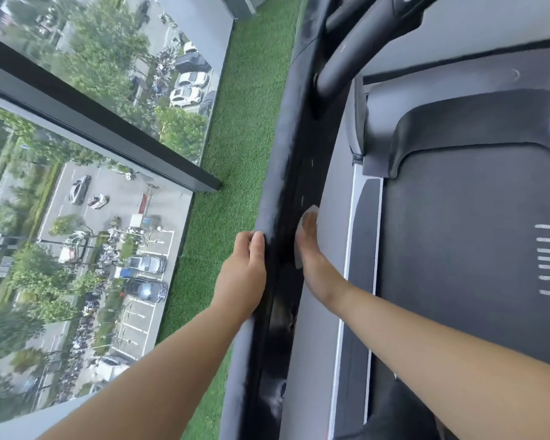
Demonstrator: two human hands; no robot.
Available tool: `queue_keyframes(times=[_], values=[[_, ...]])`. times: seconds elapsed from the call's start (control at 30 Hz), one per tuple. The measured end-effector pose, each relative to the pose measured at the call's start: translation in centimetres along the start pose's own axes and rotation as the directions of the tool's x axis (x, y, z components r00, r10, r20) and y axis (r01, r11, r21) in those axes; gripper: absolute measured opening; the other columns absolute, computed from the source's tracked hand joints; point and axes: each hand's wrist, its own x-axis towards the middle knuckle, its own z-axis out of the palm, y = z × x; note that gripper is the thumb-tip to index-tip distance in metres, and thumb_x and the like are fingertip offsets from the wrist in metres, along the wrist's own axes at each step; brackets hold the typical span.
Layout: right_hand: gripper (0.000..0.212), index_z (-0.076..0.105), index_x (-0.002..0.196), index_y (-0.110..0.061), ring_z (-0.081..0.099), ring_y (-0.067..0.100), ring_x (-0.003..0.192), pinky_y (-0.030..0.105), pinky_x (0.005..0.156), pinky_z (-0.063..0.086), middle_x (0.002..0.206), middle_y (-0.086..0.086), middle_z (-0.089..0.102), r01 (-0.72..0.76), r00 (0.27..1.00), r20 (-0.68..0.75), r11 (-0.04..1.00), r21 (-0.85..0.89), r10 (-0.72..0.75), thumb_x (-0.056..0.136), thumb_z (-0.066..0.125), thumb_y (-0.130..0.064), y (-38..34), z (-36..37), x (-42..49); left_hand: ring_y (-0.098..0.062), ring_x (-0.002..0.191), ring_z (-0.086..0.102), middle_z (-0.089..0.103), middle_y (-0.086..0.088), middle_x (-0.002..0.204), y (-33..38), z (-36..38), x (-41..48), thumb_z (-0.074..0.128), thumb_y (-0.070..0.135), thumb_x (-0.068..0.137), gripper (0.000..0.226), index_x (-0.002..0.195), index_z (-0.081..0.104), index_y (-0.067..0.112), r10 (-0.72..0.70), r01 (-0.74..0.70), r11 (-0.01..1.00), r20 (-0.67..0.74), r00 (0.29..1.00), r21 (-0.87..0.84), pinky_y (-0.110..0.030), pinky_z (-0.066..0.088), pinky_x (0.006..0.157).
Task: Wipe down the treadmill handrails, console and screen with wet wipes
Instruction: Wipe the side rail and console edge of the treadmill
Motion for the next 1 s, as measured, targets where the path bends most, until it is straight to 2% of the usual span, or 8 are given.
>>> queue_keyframes(times=[0.07,0.17,0.23,0.33,0.43,0.63,0.77,1.0], values=[[0.113,-0.023,0.145,-0.029,-0.024,-0.003,0.138,0.033,0.119,-0.010,0.152,-0.018,-0.028,-0.093,0.995,-0.035,0.994,0.049,0.095,0.062,0.016,-0.095,-0.4,-0.5,1.1,-0.029,0.108,0.053,0.059,-0.004,0.107,1.1,-0.7,0.9,0.023,0.046,0.100,0.038,0.123,0.042,0.022,-0.013,0.008,0.998,0.077,0.997,0.068,-0.037,0.039,0.090],[0.071,-0.025,0.138,-0.038,-0.027,-0.005,0.136,0.031,0.117,-0.014,0.148,-0.023,-0.032,-0.001,1.000,-0.009,0.999,0.044,0.001,0.086,0.014,-0.066,-0.9,0.1,1.0,-0.020,0.135,0.035,0.038,0.000,0.147,3.6,-0.9,3.8,0.024,0.046,0.100,0.053,0.148,0.020,0.024,0.032,-0.033,0.999,0.099,0.995,0.010,-0.034,0.024,0.108],[0.058,-0.023,0.129,-0.052,-0.030,-0.009,0.133,0.026,0.114,-0.015,0.142,-0.032,-0.034,0.073,0.996,0.046,0.997,0.001,-0.073,0.087,0.013,-0.071,-0.2,0.3,0.7,-0.016,0.141,0.026,0.026,0.003,0.154,5.5,-0.4,5.5,0.024,0.046,0.100,0.056,0.151,0.012,0.024,0.093,-0.091,0.996,0.077,0.993,-0.027,-0.032,0.019,0.111],[0.090,-0.021,0.140,-0.047,-0.024,-0.006,0.137,0.028,0.116,-0.010,0.150,-0.025,-0.028,-0.031,0.999,-0.012,0.998,0.054,0.031,0.070,0.015,-0.091,-0.5,-0.7,1.5,-0.017,0.139,0.029,0.029,0.003,0.153,6.3,0.7,6.6,0.022,0.046,0.100,0.056,0.150,0.014,0.024,0.151,-0.151,0.988,0.006,0.988,-0.008,-0.032,0.023,0.108],[0.070,-0.010,0.151,-0.020,-0.012,0.007,0.145,0.031,0.119,-0.005,0.159,-0.005,-0.013,-0.134,0.987,-0.089,0.990,0.034,0.137,0.097,0.014,-0.058,-1.1,-1.4,2.4,-0.018,0.135,0.037,0.038,0.005,0.148,5.8,1.1,6.4,0.024,0.048,0.100,0.054,0.149,0.019,0.026,0.172,-0.173,0.985,-0.074,0.982,-0.009,-0.031,0.028,0.102],[0.072,-0.023,0.133,-0.049,-0.031,-0.011,0.132,0.028,0.114,-0.014,0.145,-0.029,-0.035,0.105,0.994,0.008,0.994,0.008,-0.105,0.080,0.013,-0.082,0.4,0.1,1.9,-0.021,0.130,0.043,0.044,0.001,0.143,5.7,1.2,6.6,0.025,0.048,0.099,0.053,0.147,0.023,0.026,0.177,-0.177,0.984,-0.102,0.979,0.002,-0.032,0.032,0.097],[0.105,-0.022,0.143,-0.039,-0.025,-0.005,0.137,0.036,0.119,-0.010,0.151,-0.022,-0.028,-0.070,0.994,-0.075,0.992,0.109,0.079,0.062,0.015,-0.095,0.9,-1.2,3.3,-0.021,0.128,0.043,0.046,0.001,0.141,5.8,1.3,6.6,0.025,0.047,0.100,0.052,0.147,0.024,0.026,0.184,-0.183,0.983,-0.113,0.976,0.014,-0.031,0.032,0.094],[0.055,-0.022,0.129,-0.051,-0.031,-0.011,0.131,0.025,0.113,-0.015,0.142,-0.031,-0.036,0.101,0.995,-0.011,0.995,-0.021,-0.101,0.090,0.016,-0.061,0.5,0.2,2.1,-0.020,0.128,0.044,0.047,0.001,0.141,5.7,1.3,6.6,0.025,0.046,0.100,0.051,0.146,0.025,0.024,0.189,-0.188,0.982,-0.119,0.975,0.018,-0.028,0.030,0.090]])
